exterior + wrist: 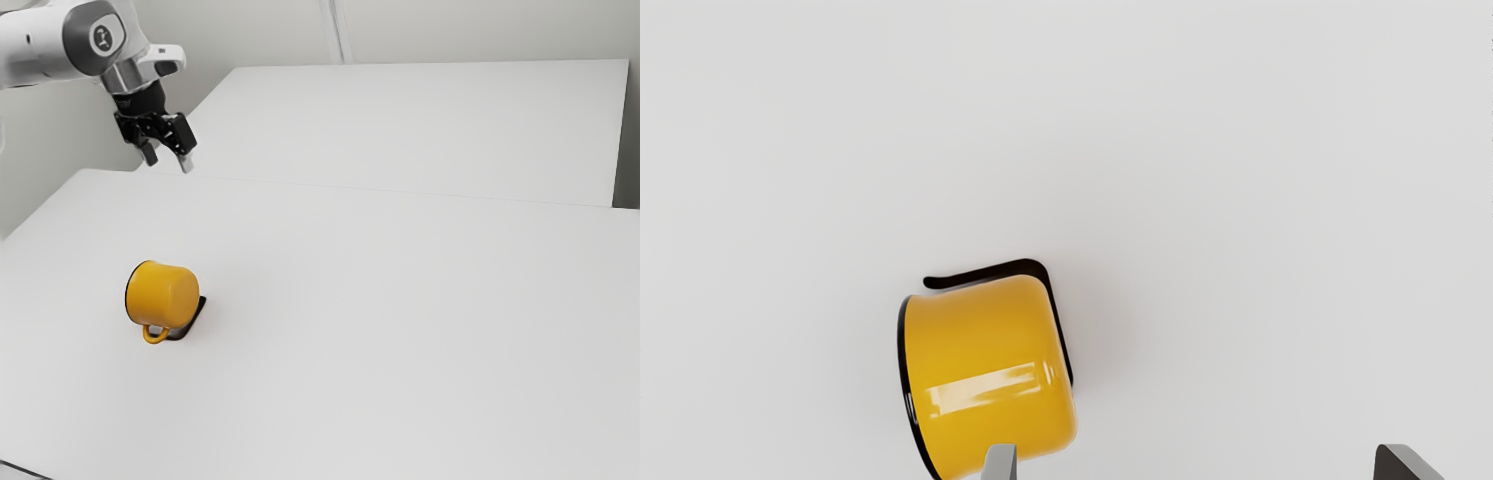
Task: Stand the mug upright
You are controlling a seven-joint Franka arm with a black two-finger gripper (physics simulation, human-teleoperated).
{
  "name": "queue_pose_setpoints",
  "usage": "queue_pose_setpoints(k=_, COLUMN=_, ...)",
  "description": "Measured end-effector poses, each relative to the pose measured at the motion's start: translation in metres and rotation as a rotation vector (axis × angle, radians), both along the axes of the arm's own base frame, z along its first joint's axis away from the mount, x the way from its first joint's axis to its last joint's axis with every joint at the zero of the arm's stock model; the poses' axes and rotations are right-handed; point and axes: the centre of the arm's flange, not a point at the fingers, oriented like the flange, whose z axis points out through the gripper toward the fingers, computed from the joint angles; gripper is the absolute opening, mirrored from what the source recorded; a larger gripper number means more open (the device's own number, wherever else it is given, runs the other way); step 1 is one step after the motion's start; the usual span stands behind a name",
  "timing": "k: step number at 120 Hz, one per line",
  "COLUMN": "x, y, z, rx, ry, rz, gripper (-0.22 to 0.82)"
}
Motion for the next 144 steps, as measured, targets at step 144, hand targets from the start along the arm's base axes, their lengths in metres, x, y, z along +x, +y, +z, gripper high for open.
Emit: queue_pose_setpoints(k=144, x=-0.059, y=0.207, z=-0.213, rx=-0.618, ry=0.099, rz=0.241, gripper=0.58)
